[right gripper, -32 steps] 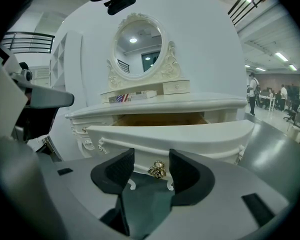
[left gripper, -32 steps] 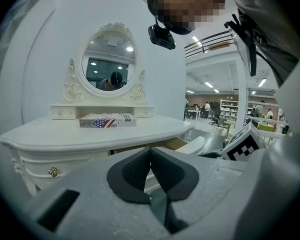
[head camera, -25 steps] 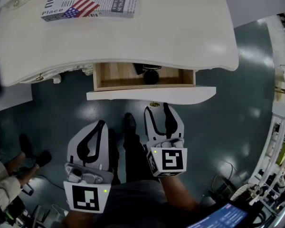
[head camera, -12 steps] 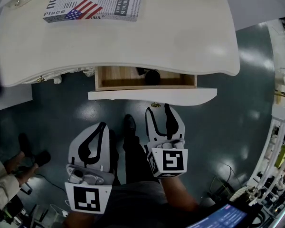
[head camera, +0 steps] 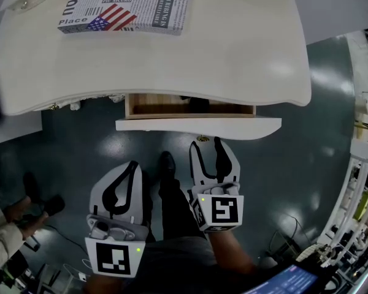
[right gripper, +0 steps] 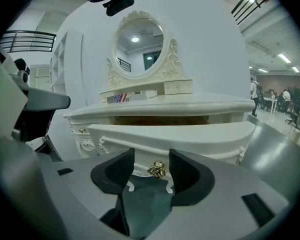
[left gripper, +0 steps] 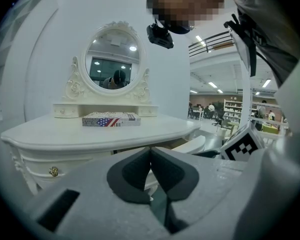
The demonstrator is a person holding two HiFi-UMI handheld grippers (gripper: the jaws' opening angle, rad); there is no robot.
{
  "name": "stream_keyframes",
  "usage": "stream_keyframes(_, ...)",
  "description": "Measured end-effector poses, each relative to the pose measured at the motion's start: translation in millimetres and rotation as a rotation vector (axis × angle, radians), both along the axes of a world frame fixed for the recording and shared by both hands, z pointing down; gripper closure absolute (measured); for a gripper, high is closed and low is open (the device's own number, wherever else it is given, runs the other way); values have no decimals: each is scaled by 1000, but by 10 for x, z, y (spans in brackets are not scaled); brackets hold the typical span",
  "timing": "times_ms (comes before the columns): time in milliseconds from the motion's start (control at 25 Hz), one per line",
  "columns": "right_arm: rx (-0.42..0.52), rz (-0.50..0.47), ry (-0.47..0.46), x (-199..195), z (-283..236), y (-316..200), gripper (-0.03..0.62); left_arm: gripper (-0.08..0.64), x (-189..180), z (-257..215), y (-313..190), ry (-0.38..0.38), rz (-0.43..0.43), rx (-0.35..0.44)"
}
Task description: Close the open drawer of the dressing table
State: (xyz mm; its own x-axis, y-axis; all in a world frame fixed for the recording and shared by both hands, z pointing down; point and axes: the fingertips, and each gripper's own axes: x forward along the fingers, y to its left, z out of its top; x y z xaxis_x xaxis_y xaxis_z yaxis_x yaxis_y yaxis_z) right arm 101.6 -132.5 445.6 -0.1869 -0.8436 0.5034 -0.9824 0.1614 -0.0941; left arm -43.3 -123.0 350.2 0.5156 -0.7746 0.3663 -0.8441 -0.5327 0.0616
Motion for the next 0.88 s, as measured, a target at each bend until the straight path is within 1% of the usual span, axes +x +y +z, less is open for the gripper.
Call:
stream_keyframes(360, 4, -8, -4, -1, 3, -92, 391, 545, 8, 6, -59, 4, -16, 1)
stream_keyframes(520, -14, -1, 1, 6, -3, -127, 391, 545, 2, -1, -73, 4, -22, 1)
stream_keyframes(880, 8, -11, -5, 12, -2, -195, 391, 545, -22, 11, -101, 4, -38, -4)
